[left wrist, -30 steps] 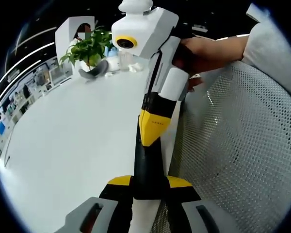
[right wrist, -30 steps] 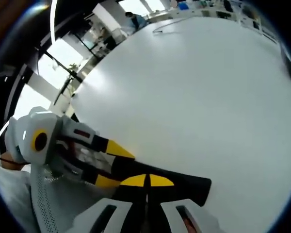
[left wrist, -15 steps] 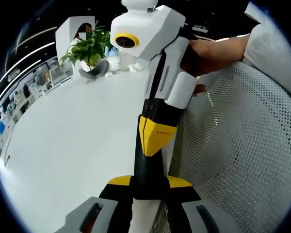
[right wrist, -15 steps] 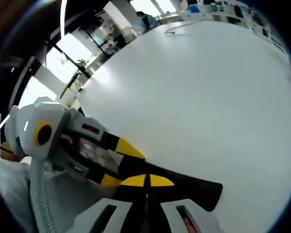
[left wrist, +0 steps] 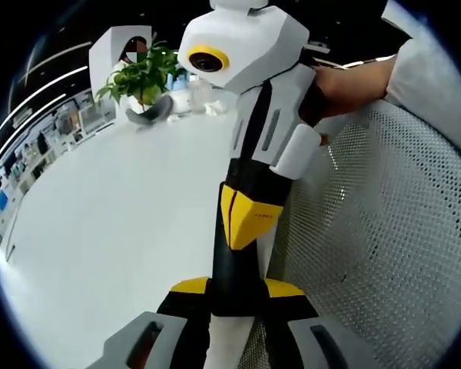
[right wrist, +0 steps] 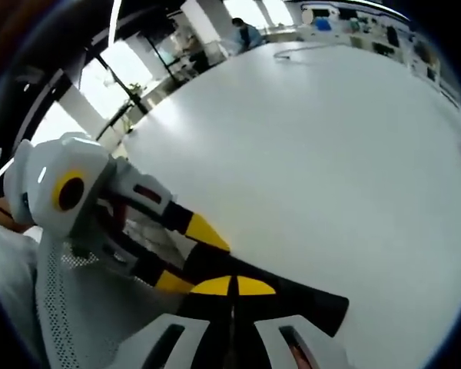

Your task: Press the specified remote control buttons in sequence, fully releasing each button before pressing the next.

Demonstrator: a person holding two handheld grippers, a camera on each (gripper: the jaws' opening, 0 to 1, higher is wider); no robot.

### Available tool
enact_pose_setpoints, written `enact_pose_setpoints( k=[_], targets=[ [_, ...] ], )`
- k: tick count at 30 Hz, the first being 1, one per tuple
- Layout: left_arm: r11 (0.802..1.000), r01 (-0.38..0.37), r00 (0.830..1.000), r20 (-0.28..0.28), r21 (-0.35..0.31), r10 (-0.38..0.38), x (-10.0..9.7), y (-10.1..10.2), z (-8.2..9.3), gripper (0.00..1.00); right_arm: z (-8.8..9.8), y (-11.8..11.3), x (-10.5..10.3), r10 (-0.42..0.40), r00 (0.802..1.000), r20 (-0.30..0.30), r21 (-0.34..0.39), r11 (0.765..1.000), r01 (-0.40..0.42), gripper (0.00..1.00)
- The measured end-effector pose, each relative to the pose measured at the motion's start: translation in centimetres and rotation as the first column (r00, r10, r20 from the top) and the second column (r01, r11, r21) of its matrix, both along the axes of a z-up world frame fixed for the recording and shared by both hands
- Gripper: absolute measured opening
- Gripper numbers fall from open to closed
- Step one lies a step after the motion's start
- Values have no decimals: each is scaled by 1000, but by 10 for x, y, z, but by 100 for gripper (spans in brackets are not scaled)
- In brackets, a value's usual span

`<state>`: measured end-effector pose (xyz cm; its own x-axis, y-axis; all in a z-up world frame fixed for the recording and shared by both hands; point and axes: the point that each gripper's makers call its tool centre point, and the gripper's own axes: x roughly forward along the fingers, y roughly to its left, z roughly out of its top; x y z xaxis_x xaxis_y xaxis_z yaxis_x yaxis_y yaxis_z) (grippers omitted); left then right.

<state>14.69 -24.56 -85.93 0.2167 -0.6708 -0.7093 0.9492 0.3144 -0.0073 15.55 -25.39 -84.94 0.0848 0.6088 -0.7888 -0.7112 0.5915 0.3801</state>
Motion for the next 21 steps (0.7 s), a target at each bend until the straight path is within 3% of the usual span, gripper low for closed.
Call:
enact_pose_setpoints(
  k=[11, 15, 18, 20, 21],
  targets=[
    [1000, -7, 1000, -4, -2, 7, 1, 0, -1, 25, -1, 0, -1, 55, 995, 89, -40, 998, -52, 0],
    [1000, -12, 1000, -7, 0, 12, 0, 0, 1, 25, 0, 1, -2, 165, 966, 200, -99, 984, -147, 0],
    [1000, -14, 1000, -9, -4, 14, 0, 0, 0, 25, -1, 2, -3, 183, 955, 234, -124, 980, -158, 0],
    [1000, -17, 1000, -11, -6, 17, 0, 0, 0, 25, -1, 2, -2, 242, 931, 274, -153, 966, -206, 0],
    [1000, -18, 1000, -9, -4, 18, 0, 0, 0, 25, -1, 2, -3, 241, 932, 271, -152, 967, -206, 0]
  ],
)
